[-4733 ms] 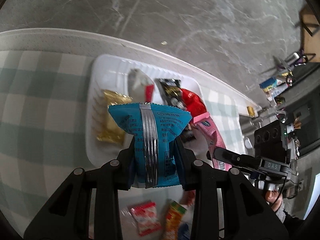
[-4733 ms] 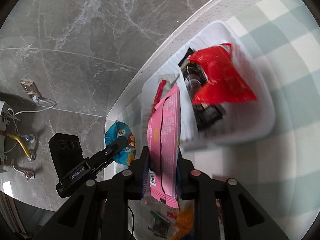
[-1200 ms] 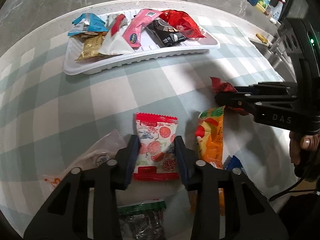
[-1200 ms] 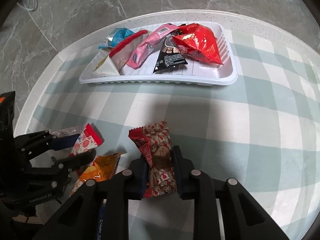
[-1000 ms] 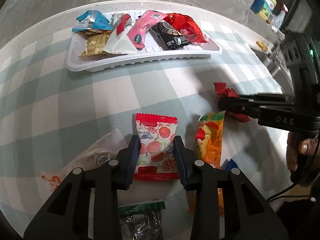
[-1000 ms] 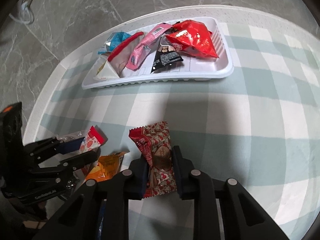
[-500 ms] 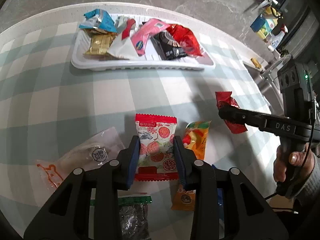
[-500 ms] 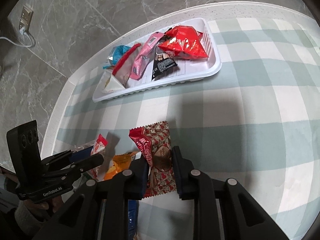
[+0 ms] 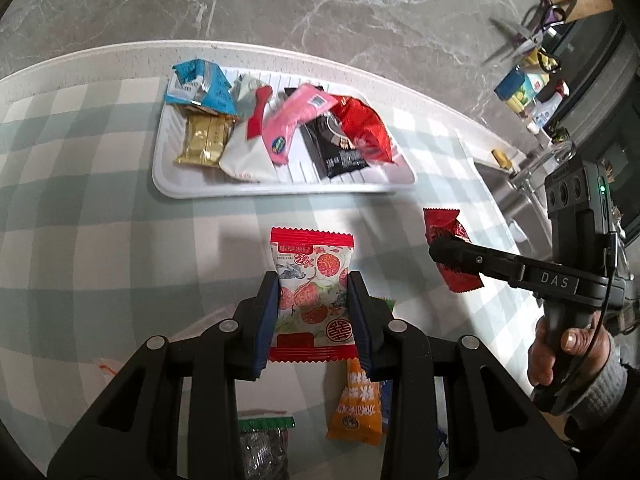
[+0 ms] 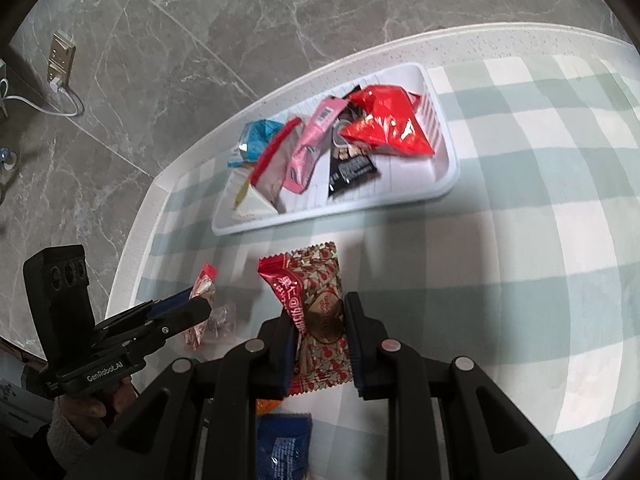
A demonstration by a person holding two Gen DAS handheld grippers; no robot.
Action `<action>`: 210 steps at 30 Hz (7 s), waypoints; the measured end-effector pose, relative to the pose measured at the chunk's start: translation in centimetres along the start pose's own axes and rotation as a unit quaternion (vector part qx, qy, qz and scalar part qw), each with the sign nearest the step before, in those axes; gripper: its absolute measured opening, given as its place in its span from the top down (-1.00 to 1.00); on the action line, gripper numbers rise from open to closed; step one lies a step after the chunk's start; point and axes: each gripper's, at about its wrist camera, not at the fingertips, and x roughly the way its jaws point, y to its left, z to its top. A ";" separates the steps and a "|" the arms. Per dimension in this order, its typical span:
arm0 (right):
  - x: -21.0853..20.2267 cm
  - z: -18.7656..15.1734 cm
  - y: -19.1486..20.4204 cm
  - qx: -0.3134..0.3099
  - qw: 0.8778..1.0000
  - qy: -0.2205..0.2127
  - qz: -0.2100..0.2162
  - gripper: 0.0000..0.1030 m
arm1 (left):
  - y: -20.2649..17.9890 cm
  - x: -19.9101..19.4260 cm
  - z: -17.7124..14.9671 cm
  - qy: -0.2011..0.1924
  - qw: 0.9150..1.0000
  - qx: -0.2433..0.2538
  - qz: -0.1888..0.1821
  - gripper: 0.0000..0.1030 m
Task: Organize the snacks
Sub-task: 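Carry fruit candy packet toward tray with left tool while right tool carries checkered candy, then lower both candies into the tray and open both tools, then move both tools back over the remaining loose snacks, then grasp clear orange-print packet with left tool while right tool grasps orange snack bag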
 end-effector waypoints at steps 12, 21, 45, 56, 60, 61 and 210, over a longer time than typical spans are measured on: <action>0.4 2.7 0.9 -0.003 1.000 -0.008 0.014 0.53 | 0.7 -0.1 2.7 -0.013 1.000 -0.009 -0.001 0.39; 0.8 4.0 1.1 -0.003 1.000 -0.009 0.021 0.53 | 0.9 0.2 4.3 -0.020 1.000 -0.014 0.000 0.39; 1.9 6.3 1.6 -0.006 1.000 -0.007 0.028 0.53 | 0.7 1.1 6.8 -0.028 0.999 -0.016 0.005 0.39; 3.1 8.0 1.7 -0.006 0.999 -0.006 0.034 0.53 | 0.5 2.0 8.6 -0.029 0.999 -0.009 0.009 0.39; 3.7 9.0 1.8 -0.005 0.999 -0.008 0.035 0.53 | 0.3 2.5 9.6 -0.032 0.999 -0.007 0.010 0.39; 3.8 9.3 1.7 -0.005 0.999 -0.009 0.036 0.53 | 0.3 2.6 9.8 -0.032 0.999 -0.007 0.009 0.39; 6.5 -6.6 7.6 -0.105 0.986 0.087 -0.095 0.61 | 8.1 -0.6 -6.3 0.054 0.980 0.093 0.168 -0.09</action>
